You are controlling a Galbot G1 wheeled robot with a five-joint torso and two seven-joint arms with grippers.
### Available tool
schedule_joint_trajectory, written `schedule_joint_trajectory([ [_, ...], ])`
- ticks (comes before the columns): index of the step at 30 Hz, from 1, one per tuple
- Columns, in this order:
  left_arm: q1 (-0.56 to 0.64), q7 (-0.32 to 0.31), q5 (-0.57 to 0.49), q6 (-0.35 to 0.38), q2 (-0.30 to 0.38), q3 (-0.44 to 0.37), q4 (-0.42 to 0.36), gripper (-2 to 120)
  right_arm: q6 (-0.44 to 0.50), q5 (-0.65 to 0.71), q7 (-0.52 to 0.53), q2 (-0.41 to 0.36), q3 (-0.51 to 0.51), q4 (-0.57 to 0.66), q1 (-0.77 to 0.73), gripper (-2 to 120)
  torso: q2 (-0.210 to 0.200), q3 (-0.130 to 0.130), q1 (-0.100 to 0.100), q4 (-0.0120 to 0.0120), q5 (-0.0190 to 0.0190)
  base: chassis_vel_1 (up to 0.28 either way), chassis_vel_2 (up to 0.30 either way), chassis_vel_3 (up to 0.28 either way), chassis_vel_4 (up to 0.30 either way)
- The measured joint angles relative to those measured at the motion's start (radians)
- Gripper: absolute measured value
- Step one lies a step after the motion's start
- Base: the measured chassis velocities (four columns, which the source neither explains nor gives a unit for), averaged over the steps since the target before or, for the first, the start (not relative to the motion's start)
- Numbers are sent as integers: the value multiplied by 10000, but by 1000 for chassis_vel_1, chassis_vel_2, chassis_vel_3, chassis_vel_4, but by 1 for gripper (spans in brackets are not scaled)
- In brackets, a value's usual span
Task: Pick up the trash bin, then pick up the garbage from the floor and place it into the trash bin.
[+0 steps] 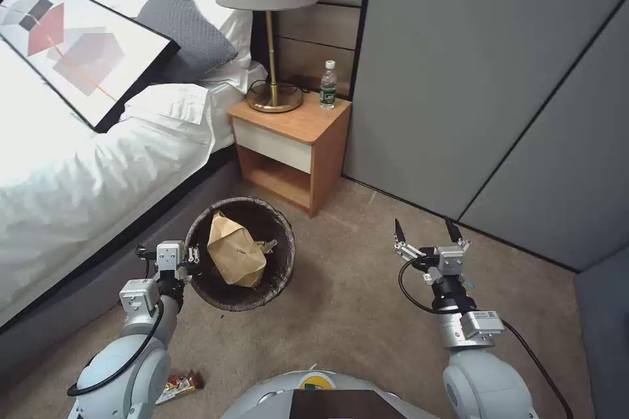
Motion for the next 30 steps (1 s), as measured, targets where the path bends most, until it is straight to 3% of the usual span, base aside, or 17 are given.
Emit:
schedule_joint_trajectory([
  [30, 28, -18, 37, -20, -53, -14, -50, 0, -204, 304, 183, -331, 36, -334, 311, 100, 0, 0, 0, 0, 0, 69, 66, 69, 69],
])
